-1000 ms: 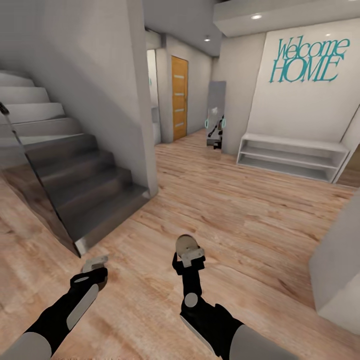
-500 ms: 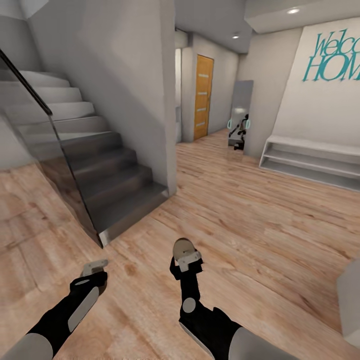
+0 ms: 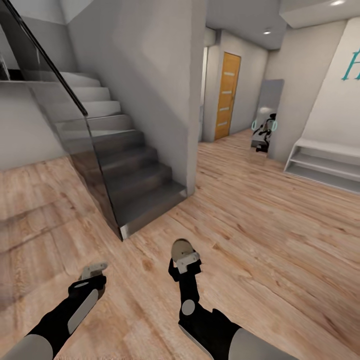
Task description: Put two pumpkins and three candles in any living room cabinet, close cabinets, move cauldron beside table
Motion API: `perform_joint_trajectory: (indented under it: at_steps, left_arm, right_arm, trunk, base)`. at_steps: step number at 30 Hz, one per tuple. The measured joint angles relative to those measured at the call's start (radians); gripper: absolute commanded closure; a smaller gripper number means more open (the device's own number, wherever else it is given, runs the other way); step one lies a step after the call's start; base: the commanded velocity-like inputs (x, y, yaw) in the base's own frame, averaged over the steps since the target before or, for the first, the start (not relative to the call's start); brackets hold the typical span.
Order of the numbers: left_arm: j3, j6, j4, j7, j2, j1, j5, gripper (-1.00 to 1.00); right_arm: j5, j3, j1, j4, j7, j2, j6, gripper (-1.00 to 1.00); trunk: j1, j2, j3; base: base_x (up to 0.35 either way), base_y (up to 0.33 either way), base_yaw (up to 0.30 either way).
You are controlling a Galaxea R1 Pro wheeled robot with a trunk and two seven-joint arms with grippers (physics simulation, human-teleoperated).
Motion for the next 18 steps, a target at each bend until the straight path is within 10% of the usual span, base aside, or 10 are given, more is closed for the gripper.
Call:
perform_joint_trajectory:
  at_steps: [18]
  left_arm:
    - [0.000, -0.001, 0.011, 0.001, 0.001, 0.000, 0.000, 1.00]
  right_arm:
    - [0.000, 0.007, 0.000, 0.022, 0.001, 0.002, -0.002, 1.00]
  trunk:
    - [-0.069, 0.126, 0.044]
  base:
    - [0.000, 0.000, 0.275]
